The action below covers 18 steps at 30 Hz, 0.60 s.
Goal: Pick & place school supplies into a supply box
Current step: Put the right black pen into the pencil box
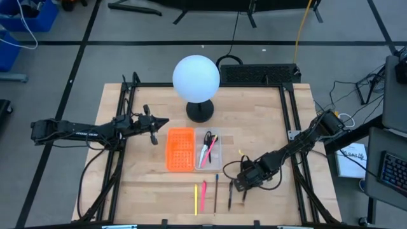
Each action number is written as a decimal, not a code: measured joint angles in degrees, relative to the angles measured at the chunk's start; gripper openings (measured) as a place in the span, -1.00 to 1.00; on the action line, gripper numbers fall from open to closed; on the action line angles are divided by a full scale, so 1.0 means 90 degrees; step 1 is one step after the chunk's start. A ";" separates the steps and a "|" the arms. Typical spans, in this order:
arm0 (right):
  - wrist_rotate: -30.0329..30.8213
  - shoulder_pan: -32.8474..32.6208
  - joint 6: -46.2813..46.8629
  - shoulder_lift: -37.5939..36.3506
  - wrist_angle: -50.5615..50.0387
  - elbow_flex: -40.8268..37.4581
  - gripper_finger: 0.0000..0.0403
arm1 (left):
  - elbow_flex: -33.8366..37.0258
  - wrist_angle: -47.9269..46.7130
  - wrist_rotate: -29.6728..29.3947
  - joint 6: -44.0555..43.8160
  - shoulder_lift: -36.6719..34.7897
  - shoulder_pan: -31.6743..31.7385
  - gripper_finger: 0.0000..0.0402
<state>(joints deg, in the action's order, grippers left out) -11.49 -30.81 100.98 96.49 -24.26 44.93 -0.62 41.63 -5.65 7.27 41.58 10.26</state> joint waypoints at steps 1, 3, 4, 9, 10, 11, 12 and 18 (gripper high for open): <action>-0.0057 0.0000 -0.0227 0.0002 -0.0010 -0.0004 -0.51 | 0.0000 0.0000 0.0000 0.0000 0.0002 0.0000 -0.89; -0.0170 0.0001 -0.0604 0.0005 -0.0019 -0.0005 -0.58 | 0.0000 0.0000 0.0000 -0.0002 0.0002 0.0000 -0.89; -0.0210 0.0005 -0.0758 0.0005 -0.0021 -0.0005 -0.61 | 0.0000 -0.0002 0.0000 -0.0002 0.0002 0.0000 -0.89; -0.0247 0.0002 -0.1066 0.0010 -0.0012 -0.0007 -0.79 | 0.0000 -0.0007 -0.0002 -0.0003 0.0002 0.0000 -0.89; -0.0248 0.0002 -0.1080 0.0010 -0.0007 -0.0007 -0.82 | 0.0000 -0.0008 -0.0001 -0.0002 0.0000 0.0000 -0.89; -0.0241 0.0002 -0.1081 0.0012 -0.0005 -0.0007 -0.84 | 0.0000 -0.0008 -0.0002 -0.0003 0.0000 0.0000 -0.89; -0.0230 0.0000 -0.1079 0.0012 -0.0007 -0.0007 -0.86 | 0.0000 -0.0010 -0.0002 -0.0003 0.0002 0.0000 -0.89; 0.0053 -0.0005 -0.1145 0.0001 0.0385 -0.0022 -0.91 | 0.0000 -0.0056 -0.0002 -0.0038 0.0000 0.0000 -0.89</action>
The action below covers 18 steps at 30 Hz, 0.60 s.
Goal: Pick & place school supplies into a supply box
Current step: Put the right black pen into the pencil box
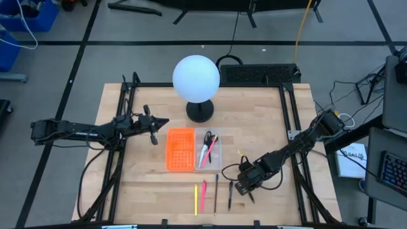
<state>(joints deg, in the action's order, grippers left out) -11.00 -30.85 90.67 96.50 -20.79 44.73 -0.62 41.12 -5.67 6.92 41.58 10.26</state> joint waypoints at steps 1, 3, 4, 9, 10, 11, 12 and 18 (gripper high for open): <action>0.0080 -0.0001 -0.0012 -0.0042 0.0122 0.0000 -0.91 | 0.0000 -0.0040 0.0000 -0.0003 0.0002 0.0000 -0.89; 0.0165 0.0001 0.0000 -0.0123 0.0296 0.0000 -0.92 | 0.0000 -0.0128 -0.0001 0.0005 0.0002 0.0000 -0.89; 0.0186 0.0003 0.0019 -0.0202 0.0332 0.0000 -0.92 | 0.0000 -0.0172 0.0000 0.0009 0.0001 0.0000 -0.89; 0.0907 -0.0103 0.0179 -0.0775 0.0291 -0.0027 -0.94 | 0.0000 -0.0268 -0.0002 -0.0027 0.0001 0.0000 -0.89; 0.1159 -0.0122 0.0183 -0.0891 0.0223 -0.0028 -0.94 | 0.0000 -0.0267 -0.0002 -0.0067 0.0002 0.0002 -0.89; 0.1335 -0.0127 0.0206 -0.1019 0.0215 -0.0036 -0.97 | 0.0000 -0.0268 -0.0002 -0.0110 0.0001 0.0001 -0.89; 0.1544 -0.0131 0.0234 -0.1154 0.0249 -0.0029 -0.98 | 0.0000 -0.0264 -0.0002 -0.0122 0.0000 0.0001 -0.89; 0.2135 -0.0168 0.0200 -0.1689 0.0288 -0.0013 -0.99 | 0.0000 -0.0267 -0.0002 -0.0187 0.0001 0.0001 -0.89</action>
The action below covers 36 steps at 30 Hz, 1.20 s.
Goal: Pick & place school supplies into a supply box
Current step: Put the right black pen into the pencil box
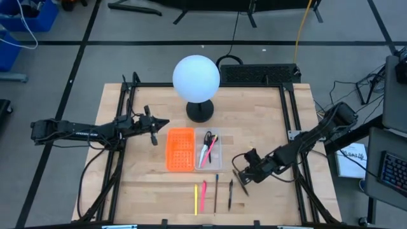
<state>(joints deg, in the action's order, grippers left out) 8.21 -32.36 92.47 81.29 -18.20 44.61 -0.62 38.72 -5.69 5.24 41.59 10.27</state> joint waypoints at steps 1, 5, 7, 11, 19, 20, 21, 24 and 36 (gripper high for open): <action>0.0034 0.0002 -0.0002 -0.0021 -0.0005 0.0001 -0.99 | 0.0000 0.0000 0.0000 -0.0003 -0.0001 -0.0001 -0.89; 0.0080 0.0000 -0.0028 -0.0017 -0.0036 0.0001 -0.99 | 0.0000 -0.0002 -0.0001 -0.0006 0.0002 0.0002 -0.89; -0.0002 0.0000 -0.0138 -0.0018 -0.0031 0.0001 -0.99 | 0.0000 -0.0002 0.0002 0.0002 0.0000 0.0000 -0.89; -0.0069 0.0000 -0.0686 -0.0019 -0.0133 0.0003 -0.99 | 0.0000 -0.0002 0.0002 0.0004 -0.0001 -0.0001 -0.89; 0.0119 -0.0007 -0.1111 0.0006 0.0792 -0.0453 -1.00 | 0.0000 -0.0002 0.0011 -0.0025 -0.0001 -0.0001 -0.89; 0.0067 -0.0034 -0.1002 0.0047 0.0912 -0.0465 -1.00 | 0.0000 -0.0002 0.0011 -0.0025 -0.0001 -0.0001 -0.89; 0.0105 -0.0107 -0.0875 0.0106 0.0970 -0.0450 -1.00 | 0.0000 -0.0005 0.0011 -0.0025 0.0002 -0.0001 -0.89; 0.0260 -0.0472 -0.0550 0.0386 0.0857 -0.0051 -1.00 | 0.0000 -0.0094 0.0011 -0.0024 -0.0001 -0.0001 -0.89; -0.0172 -0.1389 0.1214 0.3201 -0.4629 0.5327 -1.00 | 0.0000 -0.0239 0.0006 -0.0102 -0.0001 -0.0001 -0.89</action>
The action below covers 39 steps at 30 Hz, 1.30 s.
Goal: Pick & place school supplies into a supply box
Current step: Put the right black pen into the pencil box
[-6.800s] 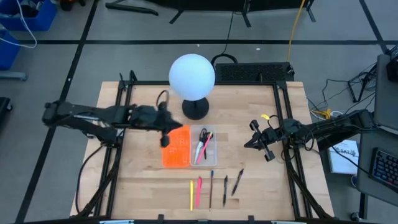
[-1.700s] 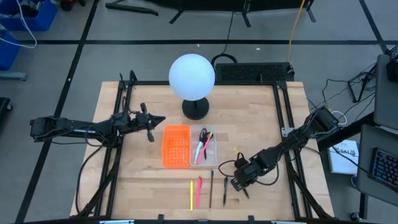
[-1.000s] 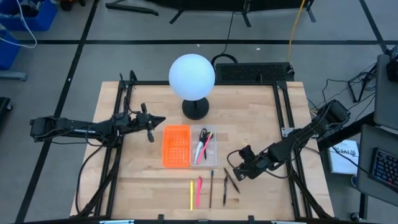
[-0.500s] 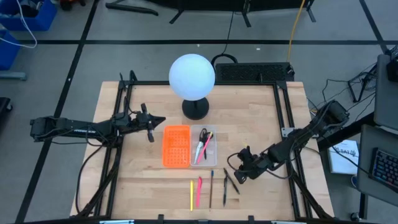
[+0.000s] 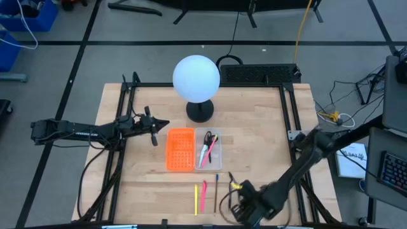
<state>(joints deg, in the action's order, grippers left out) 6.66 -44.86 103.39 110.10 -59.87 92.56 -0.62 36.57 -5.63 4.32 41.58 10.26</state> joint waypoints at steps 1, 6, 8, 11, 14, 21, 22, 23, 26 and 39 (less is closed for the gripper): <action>-0.0086 0.0000 0.0153 0.0361 -0.0566 0.0424 -1.00 | 0.0000 -0.0002 0.0000 -0.0003 0.0002 0.0000 -0.89; -0.0083 0.0208 0.0263 0.1629 -0.2564 0.1777 -1.00 | 0.0000 0.0001 0.0000 -0.0015 0.0000 0.0000 -0.89; 0.0014 0.0295 -0.0141 0.1885 -0.2730 0.1995 -1.00 | 0.0000 0.0001 -0.0002 -0.0015 0.0000 0.0000 -0.89; 0.0078 0.0422 -0.0547 0.1987 -0.2483 0.2009 -1.00 | 0.0000 0.0007 -0.0004 -0.0012 0.0001 0.0000 -0.89; 0.0094 0.0520 -0.0925 0.1975 -0.2249 0.1929 -0.98 | 0.0000 0.0064 -0.0034 0.0162 0.0000 0.0000 -0.89; 0.0568 0.0633 -0.1623 0.1975 -0.2261 0.1923 -0.53 | 0.0000 0.0069 -0.0041 0.0202 0.0000 0.0000 -0.89; 0.0689 0.0631 -0.1716 0.1975 -0.2273 0.1922 -0.44 | 0.0000 0.0068 -0.0041 0.0202 0.0000 0.0000 -0.89; 0.0749 0.0631 -0.1770 0.1975 -0.2269 0.1901 -0.36 | 0.0000 0.0066 -0.0041 0.0201 0.0000 0.0000 -0.89; 0.0559 0.0631 -0.1894 0.1971 -0.2247 0.1795 -0.18 | 0.0000 0.0064 -0.0039 0.0172 0.0000 0.0000 -0.89; -0.0276 0.0750 -0.2440 0.1707 -0.0926 0.0419 -0.16 | 0.0000 0.0050 -0.0036 0.0104 0.0000 0.0000 -0.89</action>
<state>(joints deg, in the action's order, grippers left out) 4.18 -38.11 81.44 125.46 -68.20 96.33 -0.62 37.03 -5.96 5.26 41.58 10.26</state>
